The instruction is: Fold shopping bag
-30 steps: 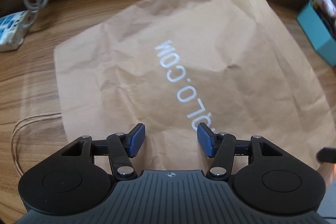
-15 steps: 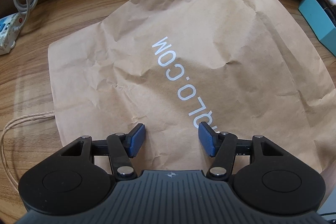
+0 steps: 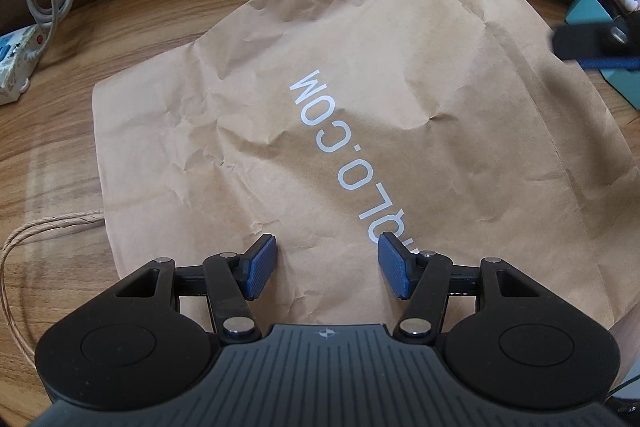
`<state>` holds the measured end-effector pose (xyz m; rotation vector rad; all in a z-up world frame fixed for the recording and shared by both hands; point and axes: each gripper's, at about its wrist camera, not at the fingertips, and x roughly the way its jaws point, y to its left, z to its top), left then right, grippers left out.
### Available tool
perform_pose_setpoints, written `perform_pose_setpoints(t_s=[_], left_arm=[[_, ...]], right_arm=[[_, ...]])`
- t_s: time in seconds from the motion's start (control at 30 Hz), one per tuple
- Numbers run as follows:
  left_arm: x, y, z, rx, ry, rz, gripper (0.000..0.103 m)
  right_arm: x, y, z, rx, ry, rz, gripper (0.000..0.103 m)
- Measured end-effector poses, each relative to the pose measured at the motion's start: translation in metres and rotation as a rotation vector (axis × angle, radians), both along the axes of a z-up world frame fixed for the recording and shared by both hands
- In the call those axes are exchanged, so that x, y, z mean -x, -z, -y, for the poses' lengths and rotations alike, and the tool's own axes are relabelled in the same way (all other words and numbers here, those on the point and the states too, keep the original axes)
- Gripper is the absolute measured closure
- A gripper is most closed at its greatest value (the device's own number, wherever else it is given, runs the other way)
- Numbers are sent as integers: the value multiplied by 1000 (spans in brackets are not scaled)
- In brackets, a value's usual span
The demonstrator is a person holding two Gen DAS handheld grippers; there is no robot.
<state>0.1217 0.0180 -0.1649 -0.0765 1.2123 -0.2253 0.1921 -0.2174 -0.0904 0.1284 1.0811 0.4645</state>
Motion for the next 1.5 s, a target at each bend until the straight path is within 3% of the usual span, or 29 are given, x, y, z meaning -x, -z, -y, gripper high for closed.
perform_pose_setpoints(t_s=[0.07,0.2,0.47,0.8,0.93,1.3,1.5], left_arm=[[0,1,-1,0,-1,1,43],[0,1,-1,-2,0,5,43],[-2,6,7,-42,39,24,43],[-11,13,6,-26,40,20,43],[-14,16,7,-21,40,24,43],[-27,26,2,-25,53,29,42],[-31,31,-4,-7,47,31,40]], right_arm=[[-9,3,-5,1,-7,-4,41],[-19,12,-10,23,-9,-18,52],[-28,33,1,18,43,-65,52],[-41,6,-16,-21,17,2,53],[-52,10,-19,-2,25,-1,63],[-60,23,-7,24,67,-17,65],[-53,15,-12,13,37,-27,69]])
